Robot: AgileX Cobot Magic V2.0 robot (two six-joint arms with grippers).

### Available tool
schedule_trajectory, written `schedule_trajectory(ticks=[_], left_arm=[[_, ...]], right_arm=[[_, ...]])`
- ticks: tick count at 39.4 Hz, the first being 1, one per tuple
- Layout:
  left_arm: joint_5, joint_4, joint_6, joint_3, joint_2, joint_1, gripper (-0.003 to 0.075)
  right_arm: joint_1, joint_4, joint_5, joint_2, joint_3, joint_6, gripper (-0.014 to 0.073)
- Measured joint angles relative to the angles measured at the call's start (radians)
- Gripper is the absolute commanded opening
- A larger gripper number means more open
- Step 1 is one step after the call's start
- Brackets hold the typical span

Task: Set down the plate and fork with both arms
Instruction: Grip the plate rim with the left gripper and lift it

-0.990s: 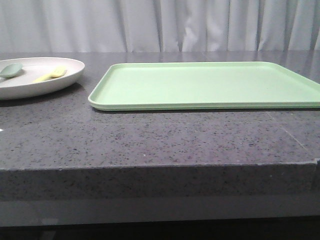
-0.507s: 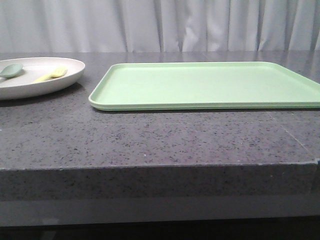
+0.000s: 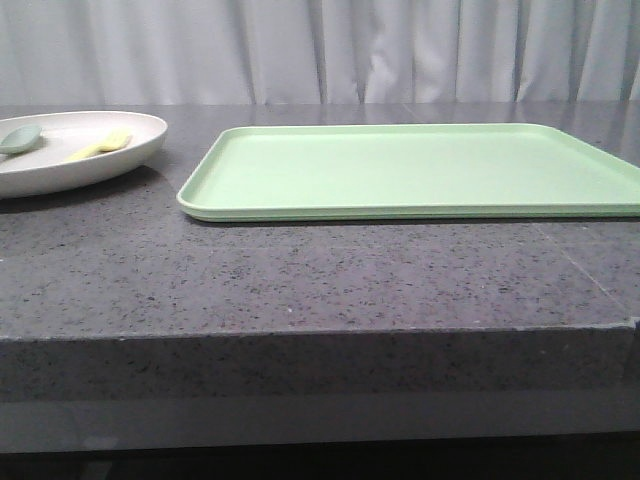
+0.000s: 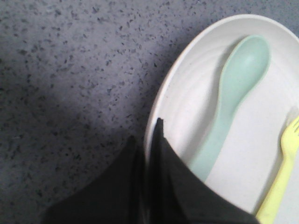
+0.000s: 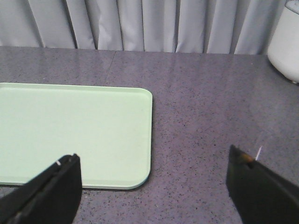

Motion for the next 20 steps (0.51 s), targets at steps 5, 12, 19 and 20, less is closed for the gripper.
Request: schedule_trajectory(ticks=[5,12,19,20], left_arm=[[-0.002,0.0,0.0,0.0,0.0,0.0,-0.0018],[-0.002,0.0,0.005,0.0,0.0,0.0,-0.0018],[0.018,0.0,0.033,0.0,-0.004,0.0,-0.0018],[0.023,0.002,0.033,0.0,-0.008,0.0,-0.0018]], right_arm=[[0.0,0.0,0.0,0.0,0.0,0.0,0.0645],[0.0,0.0,0.0,0.0,0.0,0.0,0.0645],[0.0,0.0,0.0,0.0,0.0,0.0,0.0645],[0.0,0.0,0.0,0.0,0.0,0.0,0.0645]])
